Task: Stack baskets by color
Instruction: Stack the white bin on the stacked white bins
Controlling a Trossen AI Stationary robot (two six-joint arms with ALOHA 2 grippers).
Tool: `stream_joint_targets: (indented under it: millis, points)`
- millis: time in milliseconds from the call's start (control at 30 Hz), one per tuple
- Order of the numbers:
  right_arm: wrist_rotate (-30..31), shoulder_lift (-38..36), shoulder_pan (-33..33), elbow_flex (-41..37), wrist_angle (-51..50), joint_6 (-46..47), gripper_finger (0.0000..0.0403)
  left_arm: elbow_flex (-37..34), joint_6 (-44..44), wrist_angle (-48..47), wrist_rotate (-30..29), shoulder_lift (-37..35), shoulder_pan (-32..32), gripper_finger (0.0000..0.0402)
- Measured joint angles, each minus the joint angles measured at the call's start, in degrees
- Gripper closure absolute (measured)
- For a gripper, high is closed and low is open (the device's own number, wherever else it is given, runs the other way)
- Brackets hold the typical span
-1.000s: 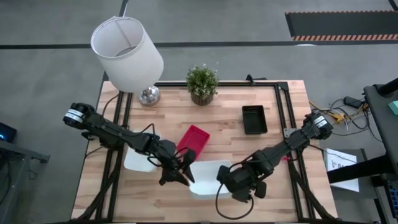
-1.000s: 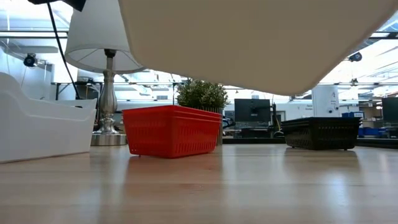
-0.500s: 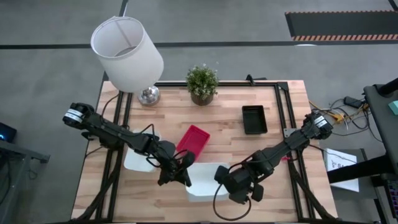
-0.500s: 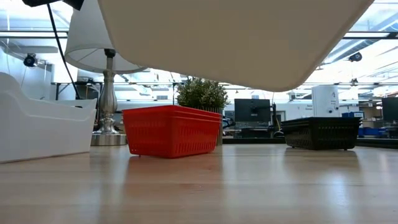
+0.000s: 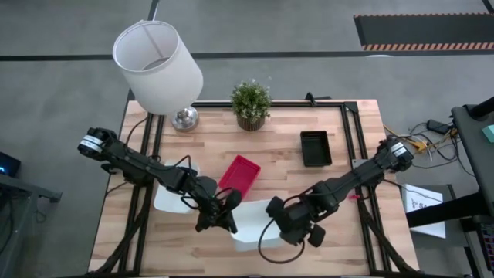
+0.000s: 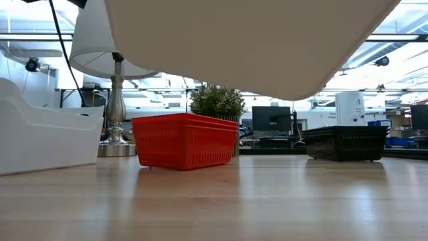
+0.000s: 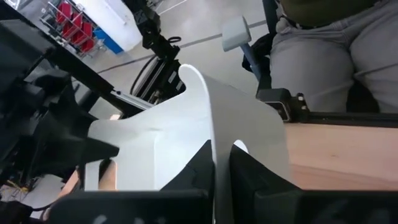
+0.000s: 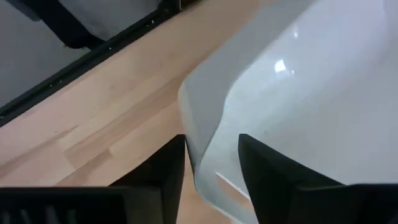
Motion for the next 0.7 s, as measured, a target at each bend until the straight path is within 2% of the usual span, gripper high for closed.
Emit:
stream_joint_targets:
  millis: [200, 500, 700]
  points:
    - [0.08, -4.67, -0.63, 0.32, -4.48, 3.34, 0.0254, 0.85, -1.46, 0.42, -3.07, -0.26, -0.80, 0.0400]
    - [-0.66, -13.74, -0.74, 0.25, -3.77, 2.43, 0.0269, 0.76, -5.95, 0.96, -10.27, -0.28, -2.61, 0.0400]
    - [0.54, -16.47, -0.71, 0.17, -1.93, 2.33, 0.0265, 0.61, -6.21, 3.00, -10.93, -0.33, -3.25, 0.0400]
